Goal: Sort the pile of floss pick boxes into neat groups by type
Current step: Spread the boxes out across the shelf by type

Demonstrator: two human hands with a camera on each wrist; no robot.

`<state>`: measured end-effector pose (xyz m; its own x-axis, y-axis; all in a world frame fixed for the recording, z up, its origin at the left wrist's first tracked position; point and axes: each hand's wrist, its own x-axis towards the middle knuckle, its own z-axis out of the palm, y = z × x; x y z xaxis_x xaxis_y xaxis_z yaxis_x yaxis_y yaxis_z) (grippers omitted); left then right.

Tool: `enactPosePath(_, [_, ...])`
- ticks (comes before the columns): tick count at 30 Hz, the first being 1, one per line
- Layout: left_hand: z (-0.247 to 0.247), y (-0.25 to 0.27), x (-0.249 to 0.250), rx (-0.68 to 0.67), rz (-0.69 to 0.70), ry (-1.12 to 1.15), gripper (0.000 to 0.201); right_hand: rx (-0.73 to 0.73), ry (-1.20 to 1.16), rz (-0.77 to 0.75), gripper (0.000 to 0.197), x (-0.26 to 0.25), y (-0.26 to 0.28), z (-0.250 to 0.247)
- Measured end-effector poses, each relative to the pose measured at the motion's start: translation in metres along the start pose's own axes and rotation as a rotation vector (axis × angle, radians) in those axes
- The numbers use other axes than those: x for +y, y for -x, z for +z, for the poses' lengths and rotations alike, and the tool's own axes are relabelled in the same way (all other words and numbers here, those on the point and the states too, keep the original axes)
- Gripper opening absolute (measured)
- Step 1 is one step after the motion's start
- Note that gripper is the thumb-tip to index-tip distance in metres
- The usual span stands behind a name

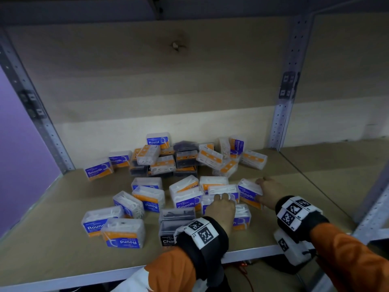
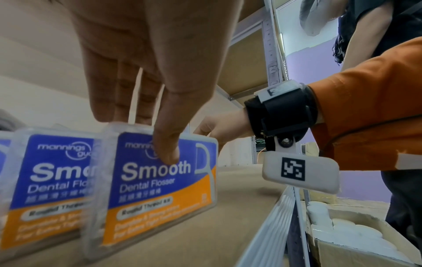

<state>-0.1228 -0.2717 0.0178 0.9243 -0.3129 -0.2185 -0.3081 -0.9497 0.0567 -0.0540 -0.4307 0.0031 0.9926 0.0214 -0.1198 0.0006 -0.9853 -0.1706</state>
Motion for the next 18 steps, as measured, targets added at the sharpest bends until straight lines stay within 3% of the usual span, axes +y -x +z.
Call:
enactPosePath(9, [0.011,-0.007,0.003,0.037,-0.070,0.009,0.052,-0.052,-0.009,-0.034,0.058,0.001,-0.002,-0.003])
enactPosePath(14, [0.024,-0.017,0.004,-0.036,-0.216,0.062,0.064,-0.105,-0.033,-0.087,0.063,-0.004,-0.001,-0.003])
enactPosePath(18, [0.028,-0.025,0.006,-0.069,-0.247,0.105,0.064,-0.116,-0.030,-0.108,0.063,-0.006,-0.002,-0.001])
